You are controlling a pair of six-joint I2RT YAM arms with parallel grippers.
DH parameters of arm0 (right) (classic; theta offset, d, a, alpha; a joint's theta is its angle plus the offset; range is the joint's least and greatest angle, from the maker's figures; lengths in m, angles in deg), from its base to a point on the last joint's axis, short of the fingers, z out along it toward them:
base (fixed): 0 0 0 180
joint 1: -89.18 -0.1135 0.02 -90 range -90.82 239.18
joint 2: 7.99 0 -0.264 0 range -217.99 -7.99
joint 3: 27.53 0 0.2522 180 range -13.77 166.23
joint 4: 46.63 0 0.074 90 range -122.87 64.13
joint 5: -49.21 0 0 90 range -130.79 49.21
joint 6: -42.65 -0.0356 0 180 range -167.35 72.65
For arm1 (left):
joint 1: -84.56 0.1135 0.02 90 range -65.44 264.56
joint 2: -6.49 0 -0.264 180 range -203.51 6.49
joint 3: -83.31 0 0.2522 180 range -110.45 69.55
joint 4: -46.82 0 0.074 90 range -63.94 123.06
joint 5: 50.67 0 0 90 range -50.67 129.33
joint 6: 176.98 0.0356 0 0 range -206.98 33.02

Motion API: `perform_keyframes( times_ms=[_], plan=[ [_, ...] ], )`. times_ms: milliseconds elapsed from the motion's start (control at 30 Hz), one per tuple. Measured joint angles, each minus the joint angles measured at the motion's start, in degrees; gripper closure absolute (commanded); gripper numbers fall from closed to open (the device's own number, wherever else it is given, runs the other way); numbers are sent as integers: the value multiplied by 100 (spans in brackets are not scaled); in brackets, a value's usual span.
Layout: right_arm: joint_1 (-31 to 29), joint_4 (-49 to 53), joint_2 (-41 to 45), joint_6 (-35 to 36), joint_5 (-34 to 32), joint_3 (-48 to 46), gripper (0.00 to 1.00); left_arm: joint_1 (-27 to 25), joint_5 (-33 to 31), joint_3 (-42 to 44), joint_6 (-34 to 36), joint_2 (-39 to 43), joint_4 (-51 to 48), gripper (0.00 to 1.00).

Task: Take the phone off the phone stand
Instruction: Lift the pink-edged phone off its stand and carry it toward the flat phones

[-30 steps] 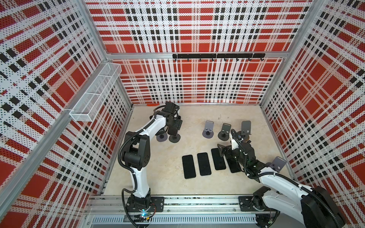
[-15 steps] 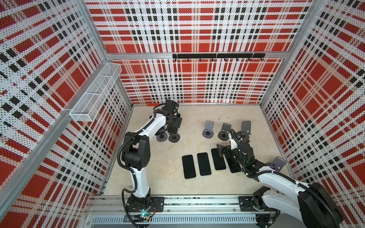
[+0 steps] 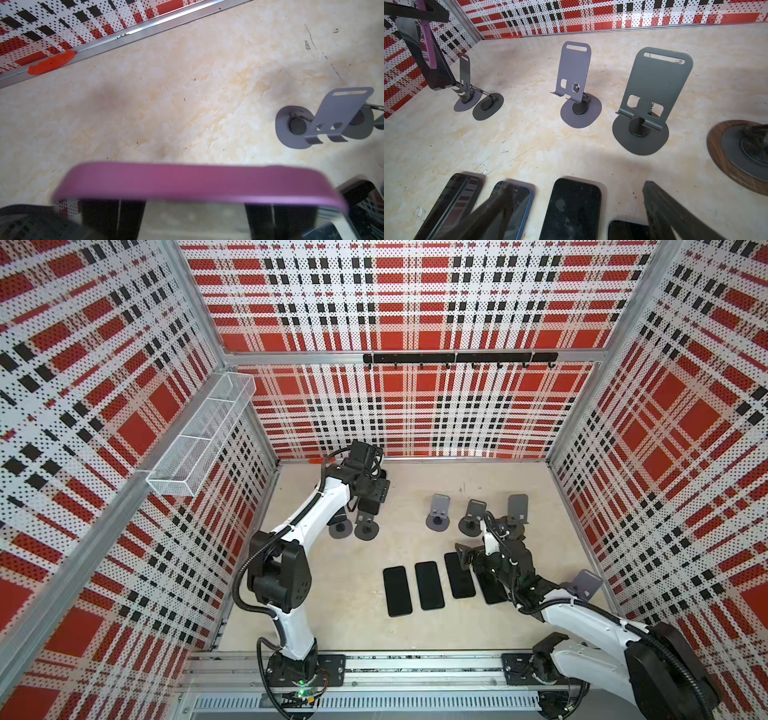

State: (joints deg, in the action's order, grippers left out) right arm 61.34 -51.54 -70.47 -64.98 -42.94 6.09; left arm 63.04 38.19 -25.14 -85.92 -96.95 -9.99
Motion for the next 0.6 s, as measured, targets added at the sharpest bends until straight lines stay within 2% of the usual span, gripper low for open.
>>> perform_keyframes(
  times_ms=[367, 600],
  plan=[
    [0, 133, 0, 2, -162, 26, 0, -254, 153, 1174, -282, 1447, -219, 29],
    [0, 164, 46, 7, -313, 26, 0, -470, 708, 2721, -990, 2275, -136, 30]
  ],
)
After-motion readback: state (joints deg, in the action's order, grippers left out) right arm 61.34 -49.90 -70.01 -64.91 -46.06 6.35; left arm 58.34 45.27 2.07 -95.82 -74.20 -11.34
